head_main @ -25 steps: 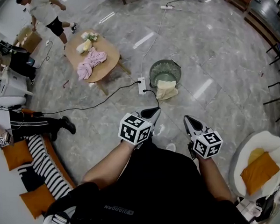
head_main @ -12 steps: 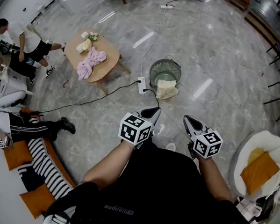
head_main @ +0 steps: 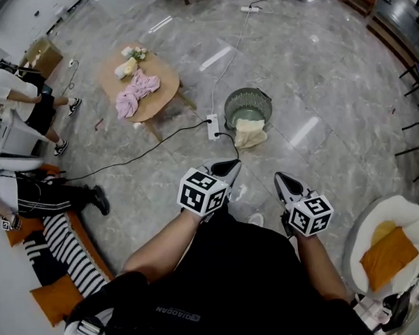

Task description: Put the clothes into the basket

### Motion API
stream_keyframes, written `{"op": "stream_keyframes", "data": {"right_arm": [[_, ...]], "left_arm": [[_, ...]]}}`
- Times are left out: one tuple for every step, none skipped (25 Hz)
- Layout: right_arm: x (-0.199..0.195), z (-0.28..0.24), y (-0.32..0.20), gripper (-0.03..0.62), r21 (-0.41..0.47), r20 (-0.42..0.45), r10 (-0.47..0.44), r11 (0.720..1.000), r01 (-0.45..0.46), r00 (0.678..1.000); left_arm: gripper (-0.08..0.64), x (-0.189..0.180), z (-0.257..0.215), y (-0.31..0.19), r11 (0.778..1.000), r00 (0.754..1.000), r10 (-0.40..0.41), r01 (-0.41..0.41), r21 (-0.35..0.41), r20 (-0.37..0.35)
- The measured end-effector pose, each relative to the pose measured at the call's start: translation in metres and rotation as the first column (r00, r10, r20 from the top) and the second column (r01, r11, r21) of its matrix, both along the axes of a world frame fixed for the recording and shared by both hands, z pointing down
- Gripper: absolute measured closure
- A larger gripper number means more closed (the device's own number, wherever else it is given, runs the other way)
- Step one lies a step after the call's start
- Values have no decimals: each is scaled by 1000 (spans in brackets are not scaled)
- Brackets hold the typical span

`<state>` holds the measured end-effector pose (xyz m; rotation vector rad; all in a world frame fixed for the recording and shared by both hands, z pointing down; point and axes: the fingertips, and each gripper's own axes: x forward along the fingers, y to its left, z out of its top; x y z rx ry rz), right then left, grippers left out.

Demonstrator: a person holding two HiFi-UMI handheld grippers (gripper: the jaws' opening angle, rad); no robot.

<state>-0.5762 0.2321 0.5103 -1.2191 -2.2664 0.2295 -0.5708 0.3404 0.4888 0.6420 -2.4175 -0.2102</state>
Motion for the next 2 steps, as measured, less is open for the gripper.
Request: {"op": "stream_keyframes", "data": {"right_arm": [[0,0,0,578,0,-1,-1,1000,1,1000],[0,1,1,578,0,-1,-2,1000,2,1000]], "left_arm": [[559,0,0,0,1000,1000,1,-1,-1,0],[559,-1,0,0,1000,1000,3,-3,-2,0]]}}
